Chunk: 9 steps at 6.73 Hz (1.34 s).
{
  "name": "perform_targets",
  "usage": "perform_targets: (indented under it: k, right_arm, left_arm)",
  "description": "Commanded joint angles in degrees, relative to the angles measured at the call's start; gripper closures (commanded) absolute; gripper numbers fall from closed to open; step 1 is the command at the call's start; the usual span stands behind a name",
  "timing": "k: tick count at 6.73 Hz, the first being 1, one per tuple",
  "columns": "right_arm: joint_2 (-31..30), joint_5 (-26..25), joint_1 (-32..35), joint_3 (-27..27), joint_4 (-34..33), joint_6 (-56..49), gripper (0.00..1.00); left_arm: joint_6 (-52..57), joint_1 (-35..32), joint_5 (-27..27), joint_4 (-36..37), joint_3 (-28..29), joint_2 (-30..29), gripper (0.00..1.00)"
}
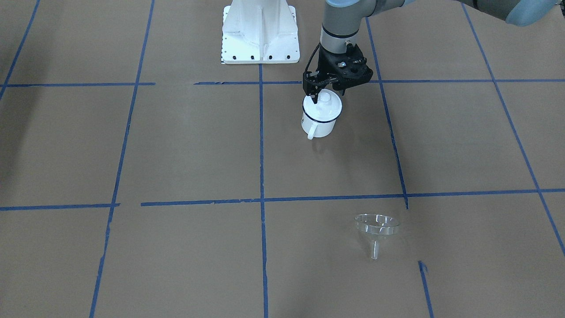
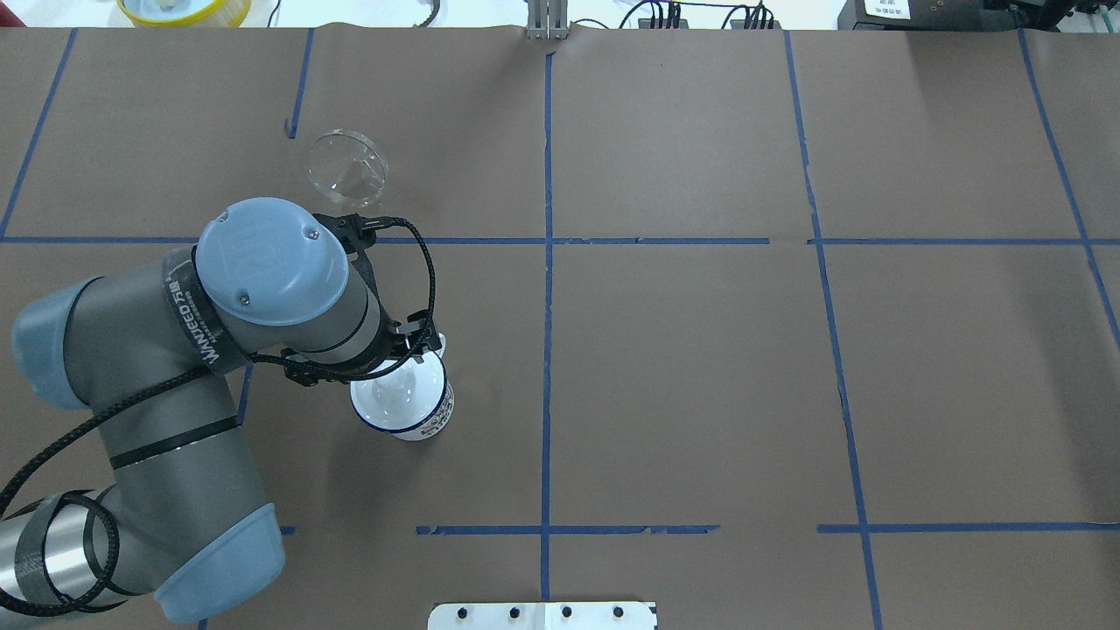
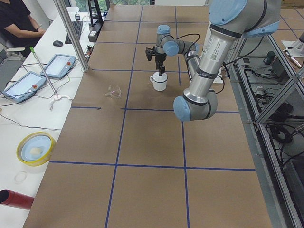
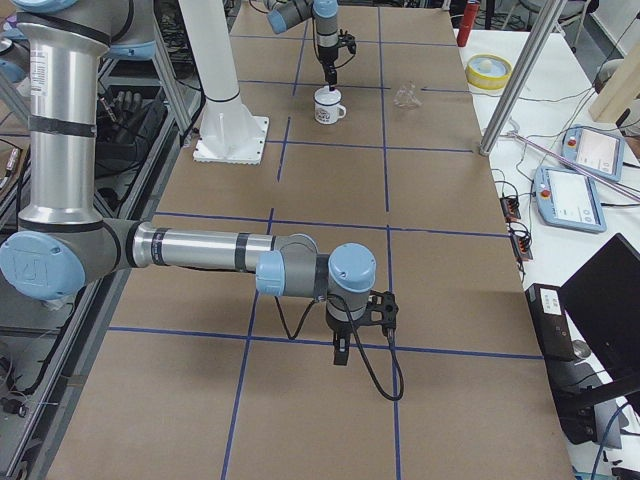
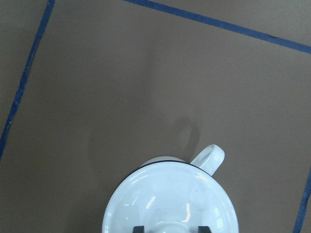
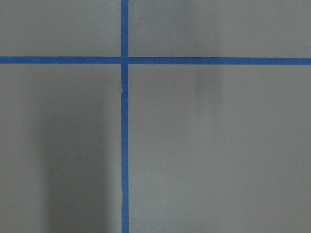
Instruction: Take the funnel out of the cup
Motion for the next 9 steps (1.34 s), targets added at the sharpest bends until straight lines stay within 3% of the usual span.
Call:
perform_targets:
  k: [1,2,4,7,9]
  right_arm:
    - [0.0,0.0,0.0,0.0,0.0,0.0,0.0]
    - [0.0,0.0,0.0,0.0,0.0,0.0,0.0]
    - [0.0,0.0,0.0,0.0,0.0,0.0,0.0]
    - [0.0,0.0,0.0,0.0,0.0,0.0,0.0]
    - [0.0,0.0,0.0,-0.1,0.0,0.0,0.0]
  left_arm:
    - [0.1,0.0,0.6,0.0,-0.3,0.0,0.0]
    - [0.3,-0.1,1.6,0.0,-1.5,-0.2,0.0]
    - [15.0,-8.0,1.2,-1.7,-2.3,-0.4,0.0]
    - [30.3,-20.2,0.5,-13.1,0.5,4.2,0.0]
    - [47.9,-34.4,-12.9,-15.3,9.2,5.2,0.0]
